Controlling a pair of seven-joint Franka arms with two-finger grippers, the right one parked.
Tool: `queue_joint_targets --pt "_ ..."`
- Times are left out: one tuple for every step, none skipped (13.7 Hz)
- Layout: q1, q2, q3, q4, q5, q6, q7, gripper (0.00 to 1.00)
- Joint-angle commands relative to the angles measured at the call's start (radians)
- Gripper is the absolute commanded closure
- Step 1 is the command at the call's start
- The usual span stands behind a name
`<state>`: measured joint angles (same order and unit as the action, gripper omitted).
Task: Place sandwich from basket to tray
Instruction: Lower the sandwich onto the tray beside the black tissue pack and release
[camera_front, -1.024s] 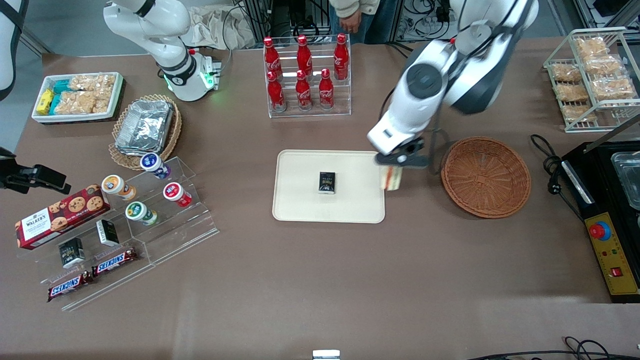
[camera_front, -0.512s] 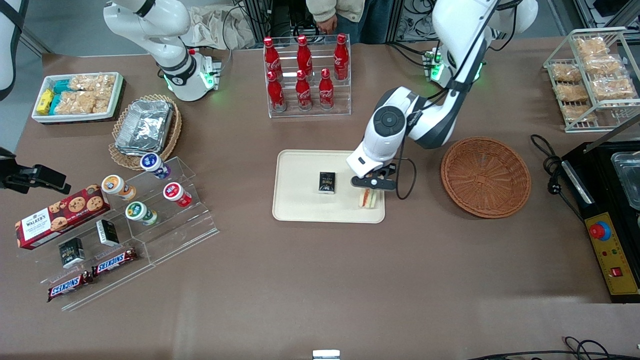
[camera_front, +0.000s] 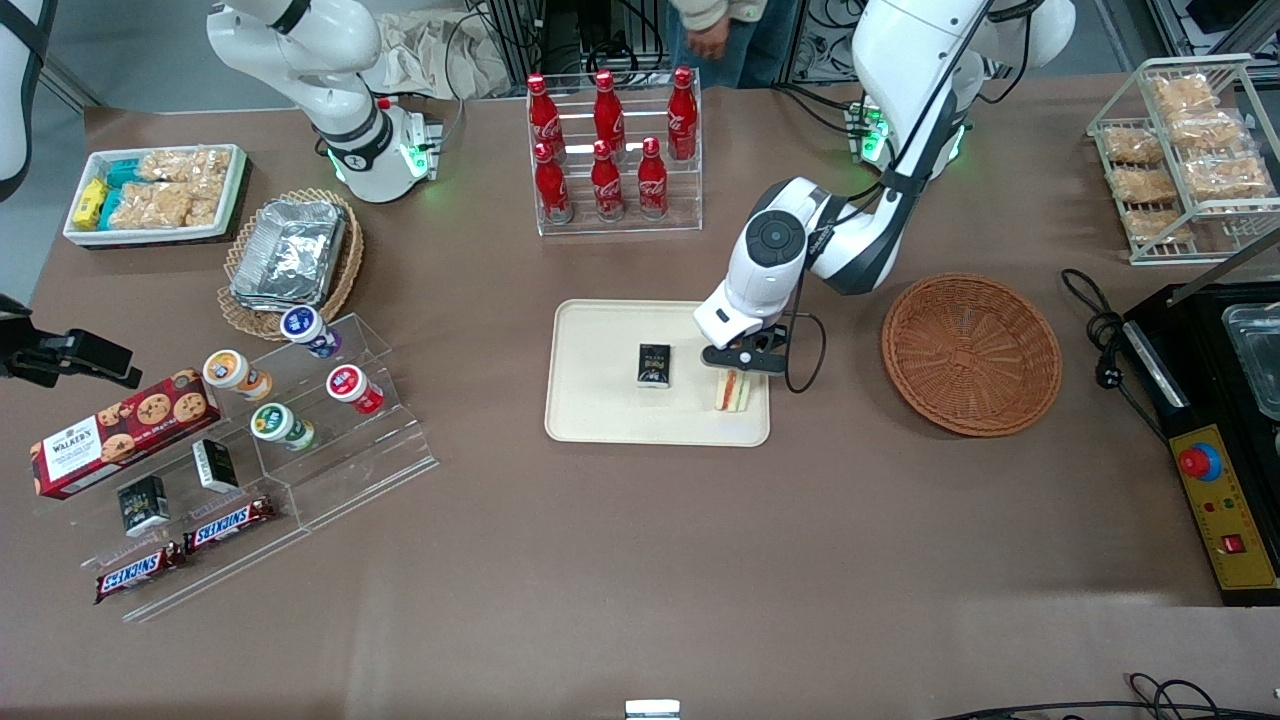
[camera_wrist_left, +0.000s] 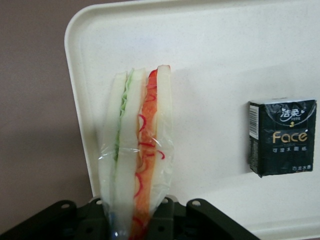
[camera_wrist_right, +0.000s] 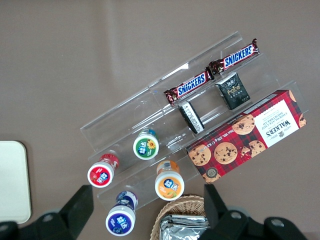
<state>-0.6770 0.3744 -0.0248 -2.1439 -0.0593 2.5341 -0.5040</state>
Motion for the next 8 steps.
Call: queue_joint_targets --pt "-0.012 -0.009 0.014 -0.010 0.009 0.017 -0.004 0.00" --pt "-0.012 -0.009 0.016 -0.005 0.009 0.015 -0.002 0.00" --pt "-0.012 -0.011 0.016 0.001 0.009 0.014 -0.001 0.00" --pt "-0.010 -0.022 0.019 0.013 0.009 0.006 -0.001 0.00" --pt "-0.009 -0.050 0.026 0.019 0.009 -0.020 -0.001 0.00" --pt "-0.009 -0.090 0.039 0.042 0.009 -0.085 0.002 0.00" --pt "-0.009 -0.113 0.046 0.086 0.009 -0.166 0.002 0.00" --pt "-0.009 -0.136 0.049 0.137 0.009 -0.269 0.002 0.00"
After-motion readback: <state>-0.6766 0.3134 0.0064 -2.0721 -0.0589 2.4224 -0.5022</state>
